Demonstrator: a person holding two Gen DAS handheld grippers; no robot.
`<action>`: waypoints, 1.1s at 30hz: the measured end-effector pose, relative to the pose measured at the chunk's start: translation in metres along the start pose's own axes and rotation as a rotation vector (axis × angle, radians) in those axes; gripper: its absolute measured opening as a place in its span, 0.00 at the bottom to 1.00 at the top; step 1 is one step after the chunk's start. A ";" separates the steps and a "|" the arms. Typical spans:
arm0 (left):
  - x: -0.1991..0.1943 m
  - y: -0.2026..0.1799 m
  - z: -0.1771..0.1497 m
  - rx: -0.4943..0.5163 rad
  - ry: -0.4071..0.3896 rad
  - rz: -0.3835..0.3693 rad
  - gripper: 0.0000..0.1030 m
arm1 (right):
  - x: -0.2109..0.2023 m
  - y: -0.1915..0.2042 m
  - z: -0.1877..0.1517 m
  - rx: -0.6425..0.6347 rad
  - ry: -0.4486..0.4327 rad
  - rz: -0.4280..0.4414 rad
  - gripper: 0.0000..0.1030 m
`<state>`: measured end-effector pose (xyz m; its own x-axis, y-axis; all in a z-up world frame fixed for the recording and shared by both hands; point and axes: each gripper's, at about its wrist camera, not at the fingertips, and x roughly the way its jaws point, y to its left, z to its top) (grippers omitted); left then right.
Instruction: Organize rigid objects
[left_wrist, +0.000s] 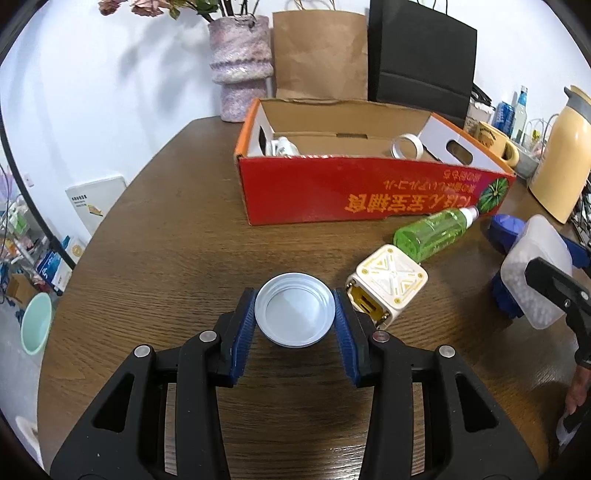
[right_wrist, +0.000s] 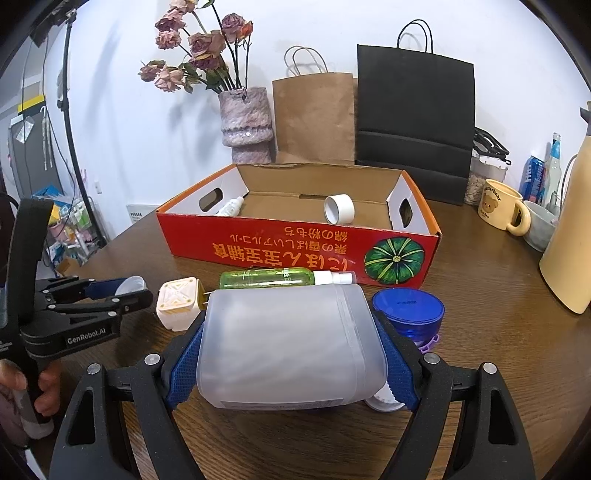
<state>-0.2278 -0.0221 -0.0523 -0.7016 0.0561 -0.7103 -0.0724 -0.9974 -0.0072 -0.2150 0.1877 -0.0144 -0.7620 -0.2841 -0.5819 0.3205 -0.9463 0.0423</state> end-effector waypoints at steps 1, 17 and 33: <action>-0.001 0.001 0.000 -0.002 -0.005 0.004 0.36 | 0.000 0.000 0.000 -0.001 -0.001 -0.001 0.85; -0.019 -0.008 0.009 -0.024 -0.060 0.004 0.36 | -0.010 -0.001 0.010 0.010 -0.034 0.001 0.85; -0.035 -0.020 0.041 -0.043 -0.122 -0.002 0.36 | -0.017 0.001 0.041 -0.011 -0.077 -0.027 0.85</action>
<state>-0.2311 -0.0020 0.0017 -0.7826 0.0606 -0.6196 -0.0451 -0.9982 -0.0407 -0.2246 0.1855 0.0288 -0.8115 -0.2703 -0.5181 0.3054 -0.9520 0.0183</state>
